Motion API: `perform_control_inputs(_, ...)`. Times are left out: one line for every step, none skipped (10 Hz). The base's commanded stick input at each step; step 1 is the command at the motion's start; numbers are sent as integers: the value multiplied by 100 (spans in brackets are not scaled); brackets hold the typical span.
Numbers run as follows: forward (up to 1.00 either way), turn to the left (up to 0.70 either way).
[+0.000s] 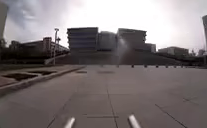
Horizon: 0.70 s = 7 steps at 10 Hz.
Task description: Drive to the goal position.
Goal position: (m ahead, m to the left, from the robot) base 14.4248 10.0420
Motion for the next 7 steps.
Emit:
perform_control_inputs(100, 27)
perform_control_inputs(100, 15)
perform_control_inputs(100, 3)
perform_control_inputs(100, 0)
perform_control_inputs(100, 0)
perform_control_inputs(100, 0)
perform_control_inputs(100, 0)
